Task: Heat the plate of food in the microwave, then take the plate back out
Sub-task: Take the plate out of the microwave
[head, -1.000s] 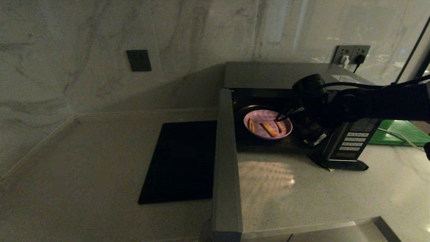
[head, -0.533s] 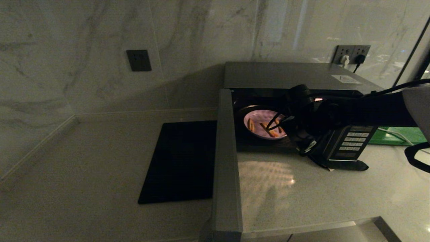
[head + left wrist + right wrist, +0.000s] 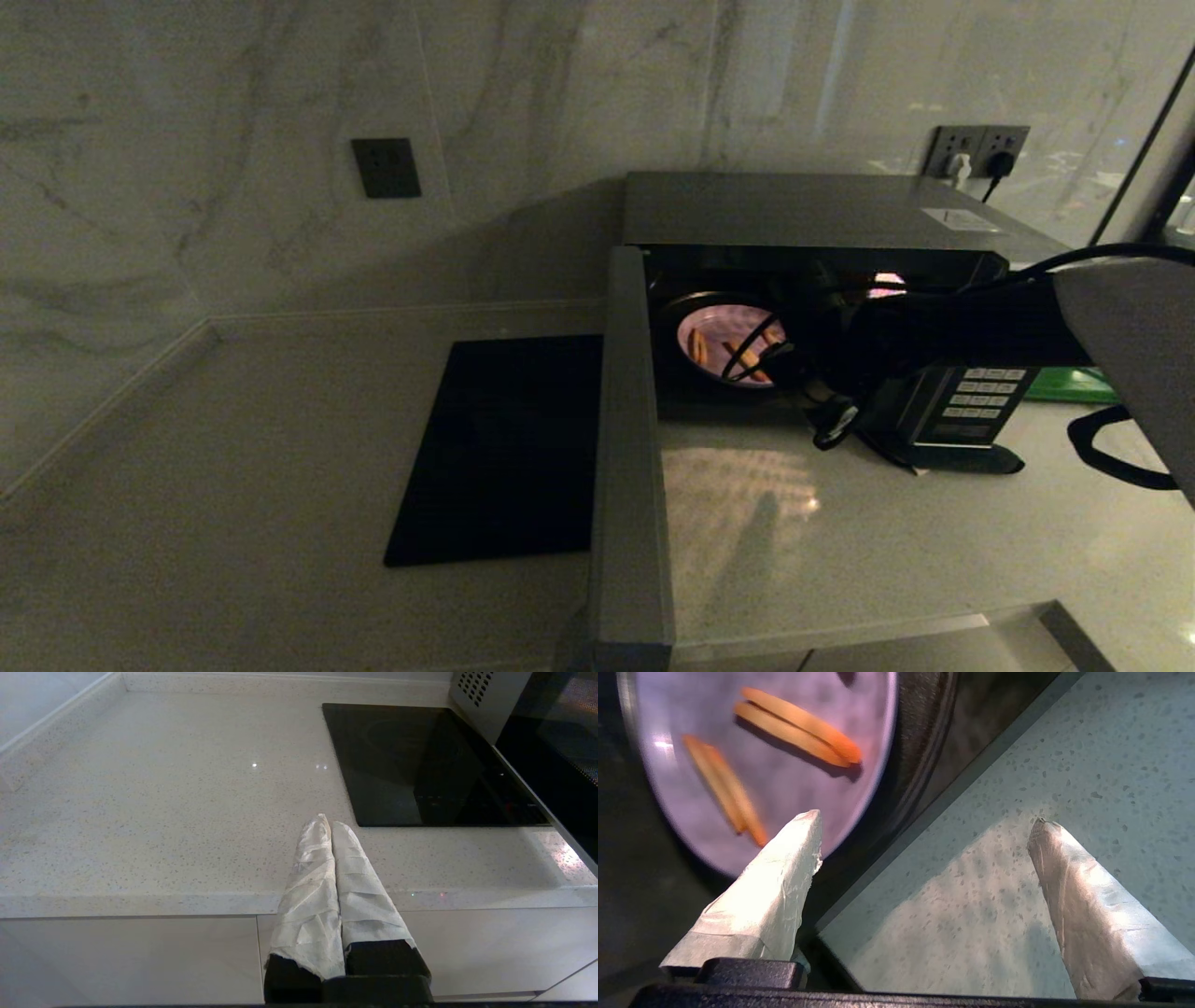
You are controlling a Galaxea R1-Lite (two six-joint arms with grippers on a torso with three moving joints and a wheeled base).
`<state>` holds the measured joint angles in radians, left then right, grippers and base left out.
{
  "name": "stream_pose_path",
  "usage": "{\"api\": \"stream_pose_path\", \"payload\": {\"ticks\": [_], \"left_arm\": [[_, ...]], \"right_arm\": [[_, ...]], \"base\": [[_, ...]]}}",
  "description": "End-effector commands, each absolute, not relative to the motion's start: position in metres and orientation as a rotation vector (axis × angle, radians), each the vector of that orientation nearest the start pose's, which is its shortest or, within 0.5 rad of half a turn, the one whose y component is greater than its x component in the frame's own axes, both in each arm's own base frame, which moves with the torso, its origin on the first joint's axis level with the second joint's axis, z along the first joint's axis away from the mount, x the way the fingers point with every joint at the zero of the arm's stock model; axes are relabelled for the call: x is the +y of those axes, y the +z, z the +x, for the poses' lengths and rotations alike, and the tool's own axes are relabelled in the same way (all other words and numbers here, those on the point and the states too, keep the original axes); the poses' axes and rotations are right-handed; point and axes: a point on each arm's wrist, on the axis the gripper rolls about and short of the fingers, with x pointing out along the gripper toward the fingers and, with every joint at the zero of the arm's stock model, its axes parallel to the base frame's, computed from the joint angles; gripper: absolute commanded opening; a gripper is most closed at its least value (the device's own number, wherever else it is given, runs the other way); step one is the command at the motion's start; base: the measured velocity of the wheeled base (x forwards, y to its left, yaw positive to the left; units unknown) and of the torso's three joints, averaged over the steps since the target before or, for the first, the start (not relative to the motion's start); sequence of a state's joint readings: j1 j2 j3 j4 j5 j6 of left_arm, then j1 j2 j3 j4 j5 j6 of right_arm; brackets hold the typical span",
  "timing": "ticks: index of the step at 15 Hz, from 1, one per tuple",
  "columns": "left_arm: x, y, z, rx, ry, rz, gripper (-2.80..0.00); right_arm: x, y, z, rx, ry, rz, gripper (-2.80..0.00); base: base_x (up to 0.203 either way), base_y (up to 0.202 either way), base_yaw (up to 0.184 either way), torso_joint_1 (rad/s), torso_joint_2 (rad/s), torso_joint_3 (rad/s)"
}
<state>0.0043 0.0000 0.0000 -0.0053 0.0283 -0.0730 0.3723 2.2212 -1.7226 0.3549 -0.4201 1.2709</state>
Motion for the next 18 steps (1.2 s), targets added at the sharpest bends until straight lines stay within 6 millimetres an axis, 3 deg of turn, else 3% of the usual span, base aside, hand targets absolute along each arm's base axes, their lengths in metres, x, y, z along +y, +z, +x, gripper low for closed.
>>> {"api": "stream_pose_path", "payload": {"ticks": [1,4,10,18], "left_arm": [[0.001,0.076,-0.023,-0.006,0.034,-0.074,-2.80],[0.001,0.076,-0.023,-0.007,0.034,-0.074,-2.80],[0.001,0.076,-0.023,-0.006,0.034,-0.074,-2.80],[0.001,0.076,-0.023,-0.006,0.034,-0.074,-2.80]], "right_arm": [[0.154,0.130,0.416,0.647,-0.537,0.859,0.00],[0.155,0.120,0.420,0.661,-0.548,0.848,0.00],[0.156,0.118,0.420,0.664,-0.550,0.844,0.00],[0.151,0.134,0.411,0.640,-0.550,0.848,0.00]], "base": [[0.000,0.000,0.000,0.000,0.00,0.000],[0.000,0.000,0.000,0.000,0.00,0.000],[0.000,0.000,0.000,0.000,0.00,0.000],[0.000,0.000,0.000,0.000,0.00,0.000]]}}
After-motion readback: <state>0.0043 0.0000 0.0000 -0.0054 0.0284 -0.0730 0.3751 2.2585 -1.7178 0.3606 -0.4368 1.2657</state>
